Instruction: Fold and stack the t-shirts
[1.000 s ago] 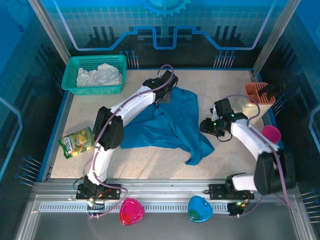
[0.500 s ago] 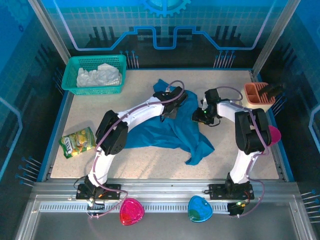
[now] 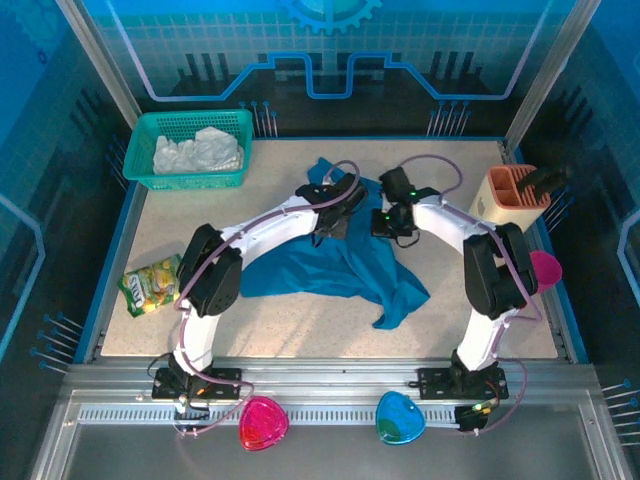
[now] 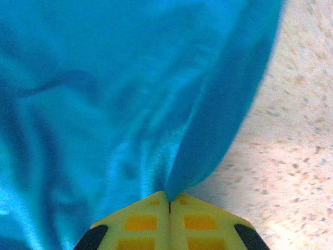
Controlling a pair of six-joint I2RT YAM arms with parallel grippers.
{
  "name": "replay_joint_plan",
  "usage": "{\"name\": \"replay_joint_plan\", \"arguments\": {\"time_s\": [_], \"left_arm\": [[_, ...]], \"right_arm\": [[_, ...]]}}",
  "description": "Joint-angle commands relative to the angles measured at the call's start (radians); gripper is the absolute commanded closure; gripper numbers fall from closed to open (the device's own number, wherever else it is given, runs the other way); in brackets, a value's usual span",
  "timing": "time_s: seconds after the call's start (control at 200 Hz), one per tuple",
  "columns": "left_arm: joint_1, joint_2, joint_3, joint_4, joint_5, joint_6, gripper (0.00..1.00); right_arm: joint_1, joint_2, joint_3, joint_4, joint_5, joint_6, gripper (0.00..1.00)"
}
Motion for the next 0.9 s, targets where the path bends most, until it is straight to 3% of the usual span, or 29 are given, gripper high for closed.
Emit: {"name": "replay_joint_plan", "arguments": {"time_s": [0.0,0.12,0.24,0.52,0.721,0.896], "left_arm": [[0.028,-0.095,-0.031,-0.022,-0.054,-0.012,0.40],[0.069,-0.174,-0.082,-0.032,-0.088,-0.009,0.37],[0.109,-0.235,-0.134,-0.060,-0.159,-0.006,0.34],[0.179,-0.339,-0.232,-0.113,-0.223,-0.052,0.30],[0.206,-0.382,-0.251,-0.131,-0.220,-0.112,0.22],[0.204,-0.399,-0.256,-0.080,-0.150,-0.078,0.21]], "right_arm": [[0.145,-0.027,0.065,-0.135,0.245,-0.005,1.00],[0.272,0.035,0.108,-0.191,0.325,0.031,1.00],[0.355,0.103,0.137,-0.205,0.312,0.057,1.00],[0.396,0.109,0.115,-0.158,0.211,0.074,0.98],[0.358,0.004,0.076,-0.147,0.169,0.061,0.64],[0.265,-0.199,-0.036,-0.126,0.111,0.068,0.43]]}}
